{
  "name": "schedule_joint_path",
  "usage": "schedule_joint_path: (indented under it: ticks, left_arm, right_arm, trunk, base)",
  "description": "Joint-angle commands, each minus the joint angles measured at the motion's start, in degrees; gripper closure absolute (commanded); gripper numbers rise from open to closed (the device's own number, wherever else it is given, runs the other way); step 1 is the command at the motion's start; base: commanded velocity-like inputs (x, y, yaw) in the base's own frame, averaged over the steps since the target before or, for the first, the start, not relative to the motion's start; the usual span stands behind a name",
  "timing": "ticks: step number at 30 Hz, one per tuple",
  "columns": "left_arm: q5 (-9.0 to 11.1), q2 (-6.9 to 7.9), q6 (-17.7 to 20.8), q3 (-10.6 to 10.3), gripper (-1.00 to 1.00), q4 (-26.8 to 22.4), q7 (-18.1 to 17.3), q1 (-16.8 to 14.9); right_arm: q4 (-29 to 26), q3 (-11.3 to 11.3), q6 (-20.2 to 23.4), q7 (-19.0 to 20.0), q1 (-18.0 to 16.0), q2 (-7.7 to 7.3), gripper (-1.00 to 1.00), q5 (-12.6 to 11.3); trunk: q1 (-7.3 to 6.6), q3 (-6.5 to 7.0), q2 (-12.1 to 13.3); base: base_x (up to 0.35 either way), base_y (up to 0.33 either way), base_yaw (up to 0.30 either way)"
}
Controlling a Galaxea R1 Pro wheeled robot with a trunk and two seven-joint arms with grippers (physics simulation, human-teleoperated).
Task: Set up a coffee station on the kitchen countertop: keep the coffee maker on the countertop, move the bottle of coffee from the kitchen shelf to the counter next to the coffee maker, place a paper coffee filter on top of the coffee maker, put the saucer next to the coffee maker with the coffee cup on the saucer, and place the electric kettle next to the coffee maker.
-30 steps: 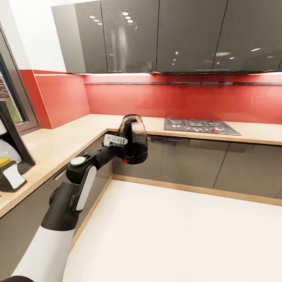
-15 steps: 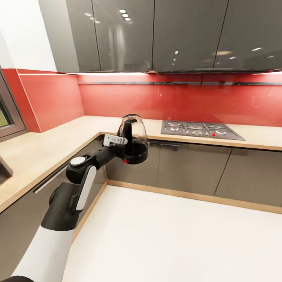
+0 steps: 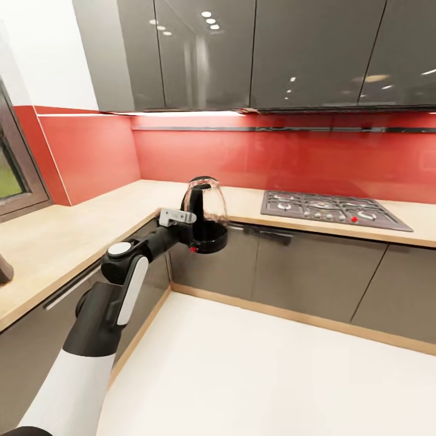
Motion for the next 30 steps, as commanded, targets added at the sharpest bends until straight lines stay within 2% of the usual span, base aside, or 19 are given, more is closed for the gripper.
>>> schedule_joint_path:
  ticks: [1,9,25,30]
  left_arm:
    - [0.7,-0.02,0.4,0.1,1.0,0.0,0.1,-0.1]
    - [0.7,-0.01,0.4,0.2,1.0,0.0,0.1,-0.1]
    - [0.7,0.07,0.4,0.3,1.0,0.0,0.1,-0.1]
    - [0.7,0.08,0.4,0.4,1.0,0.0,0.1,-0.1]
  right_arm:
    - [0.2,0.3,-0.4,0.1,-0.1,0.0,-1.0,-0.1]
    - [0.2,0.3,-0.4,0.0,-0.1,0.0,-1.0,-0.1]
    - [0.1,0.3,-0.4,0.0,-0.1,0.0,-1.0,-0.1]
    - [0.1,0.3,-0.4,0.0,-0.1,0.0,-1.0,-0.1]
  trunk:
    - [0.01,-0.06,0.0]
    - [0.01,-0.06,0.0]
    - [0.01,-0.06,0.0]
    - [0.01,-0.06,0.0]
  base:
    - [0.072,-0.029,0.265]
    - [0.04,-0.016,0.252]
    - [0.283,-0.114,0.026]
    - [0.172,-0.073,0.17]
